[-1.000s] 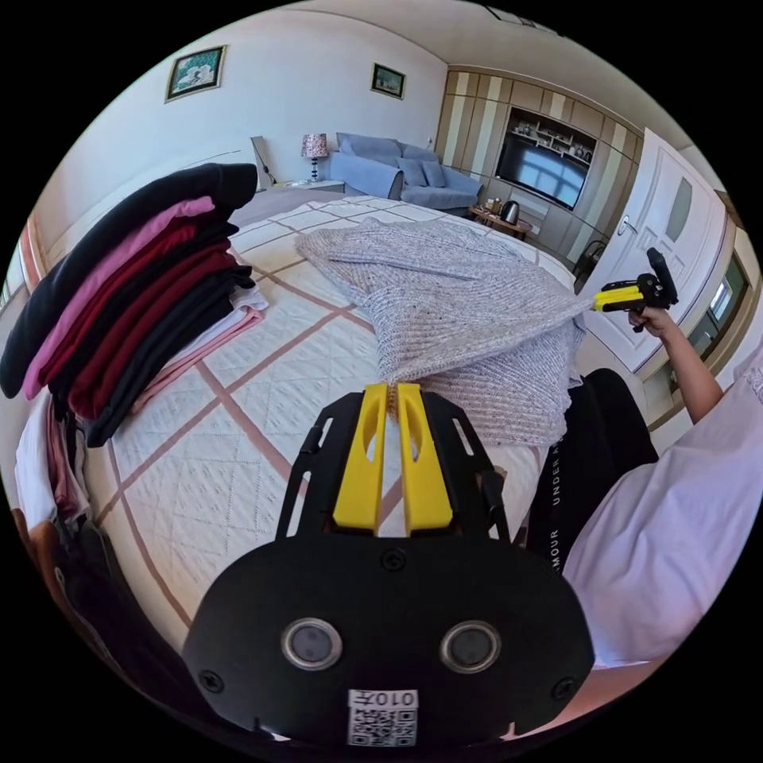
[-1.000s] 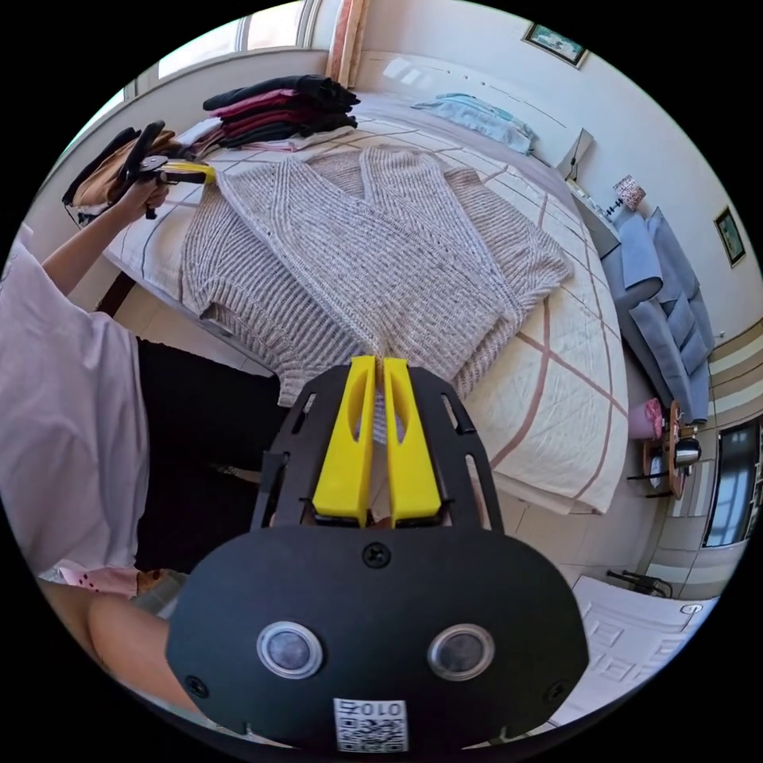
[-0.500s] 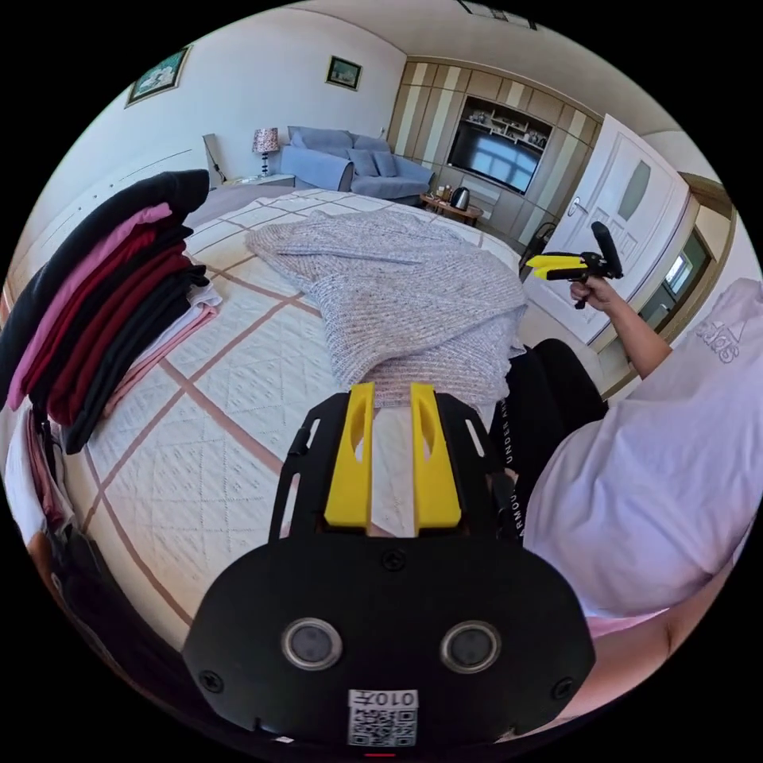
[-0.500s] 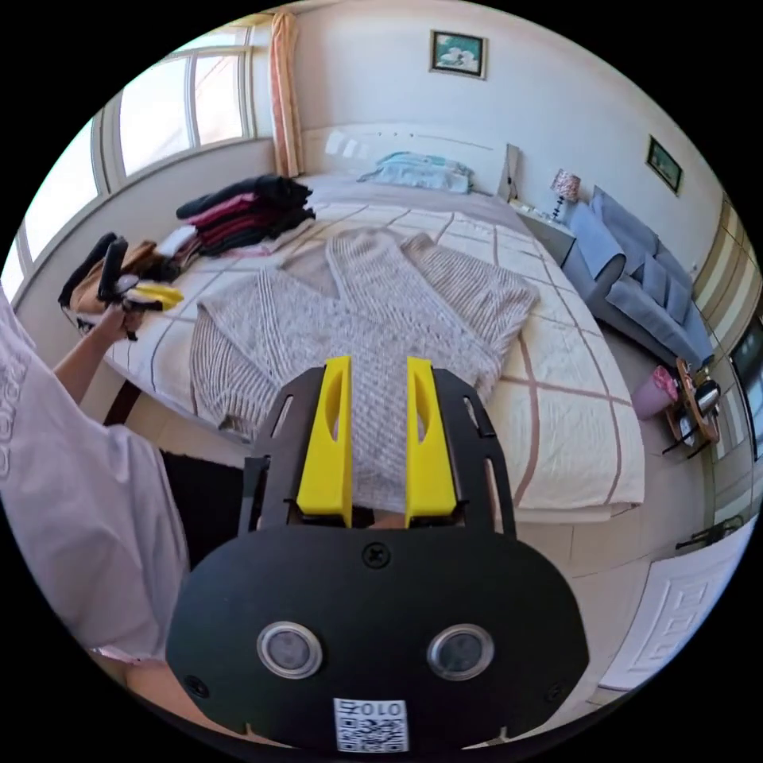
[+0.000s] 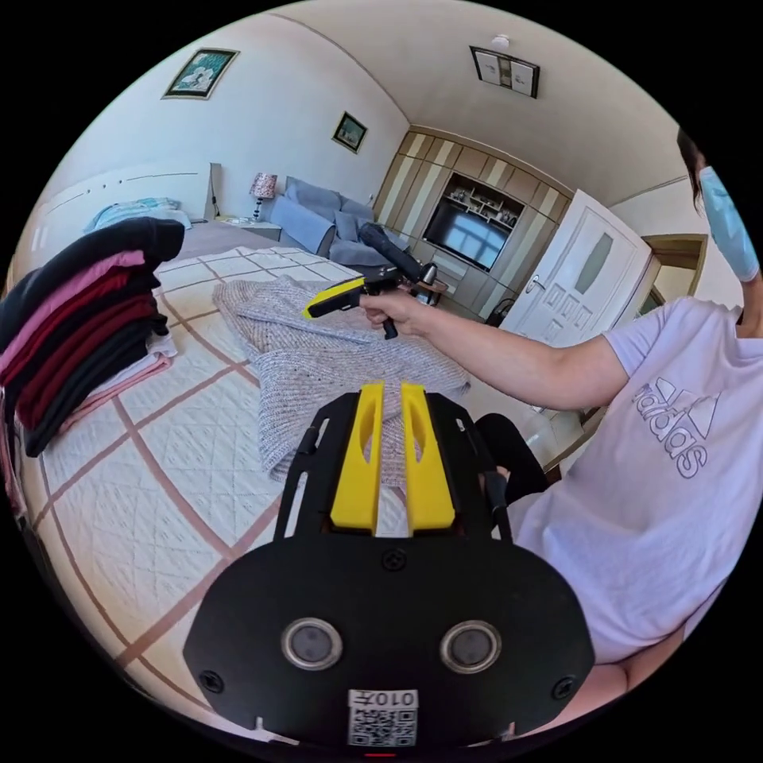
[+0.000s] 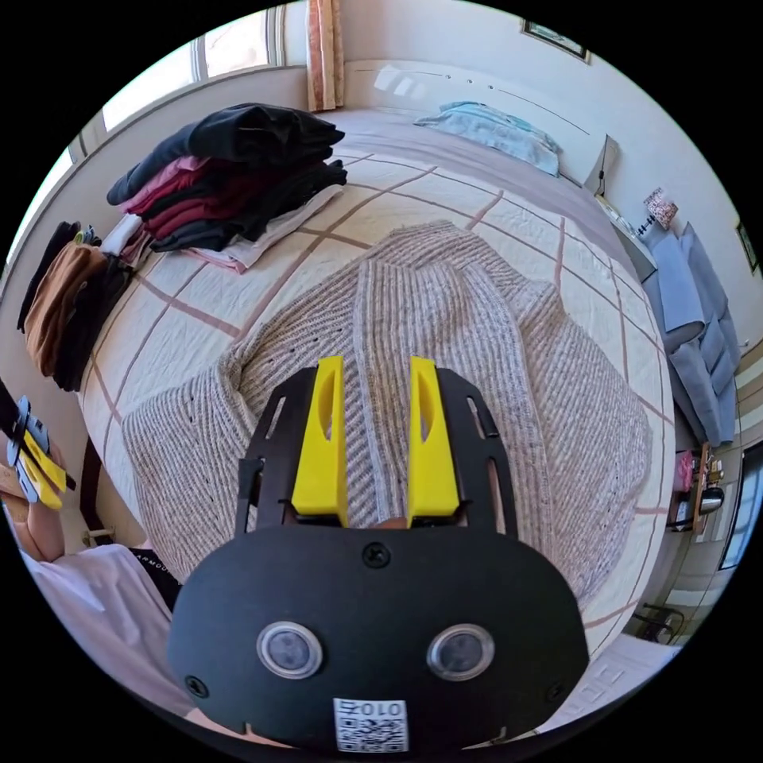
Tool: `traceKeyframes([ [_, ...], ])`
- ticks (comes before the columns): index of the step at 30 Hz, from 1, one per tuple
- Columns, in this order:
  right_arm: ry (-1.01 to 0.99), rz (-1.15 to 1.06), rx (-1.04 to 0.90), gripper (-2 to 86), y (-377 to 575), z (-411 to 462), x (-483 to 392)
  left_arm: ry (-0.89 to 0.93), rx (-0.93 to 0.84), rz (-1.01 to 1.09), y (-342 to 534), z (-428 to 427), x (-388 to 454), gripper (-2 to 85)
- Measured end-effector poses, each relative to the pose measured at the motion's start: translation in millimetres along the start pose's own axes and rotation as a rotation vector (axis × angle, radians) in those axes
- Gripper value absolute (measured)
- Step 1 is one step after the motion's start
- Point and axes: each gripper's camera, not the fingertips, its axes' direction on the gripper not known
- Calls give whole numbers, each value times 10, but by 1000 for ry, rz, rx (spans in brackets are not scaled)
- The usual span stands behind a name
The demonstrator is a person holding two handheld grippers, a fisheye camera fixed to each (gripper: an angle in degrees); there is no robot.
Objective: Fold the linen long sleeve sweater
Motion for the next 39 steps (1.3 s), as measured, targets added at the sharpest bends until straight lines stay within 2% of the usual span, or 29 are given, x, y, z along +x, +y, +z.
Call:
traceKeyframes([
  [3,-23,-21,-6,104,-155,117,-35,-7,8,-37,113,-69,-41,28],
  [5,50,-37,-61,85,-230,256,-63,-9,-5,-32,117,-51,-31,29],
  [7,41,-33,-67,67,-190,288,5,-14,-53,-9,49,55,-9,33],
  [13,-327,331,140,48,502,-433,1031,83,-51,18,-144,338,1,64],
  [16,-271,370,260,47,1072,-1095,1426,136,-9,-1,-388,491,-73,93],
  [20,-184,261,404,45,1827,-2041,1516,178,44,66,-1064,746,19,125],
  [22,-134,200,452,45,2086,-2386,1417,105,32,217,-1692,914,297,139],
  [25,95,190,488,45,2415,-2863,1255,-1,79,424,-2456,1013,791,148],
  [28,262,292,485,45,2719,-3241,1385,156,70,481,-3046,1150,1093,151],
  [31,316,368,501,45,3094,-3586,1615,207,110,493,-3117,1199,1295,150],
  [34,397,354,513,45,3401,-3913,1757,216,89,461,-2817,1308,1273,149],
  [39,321,227,376,45,3330,-3924,1692,325,-35,273,-2163,1576,864,147],
])
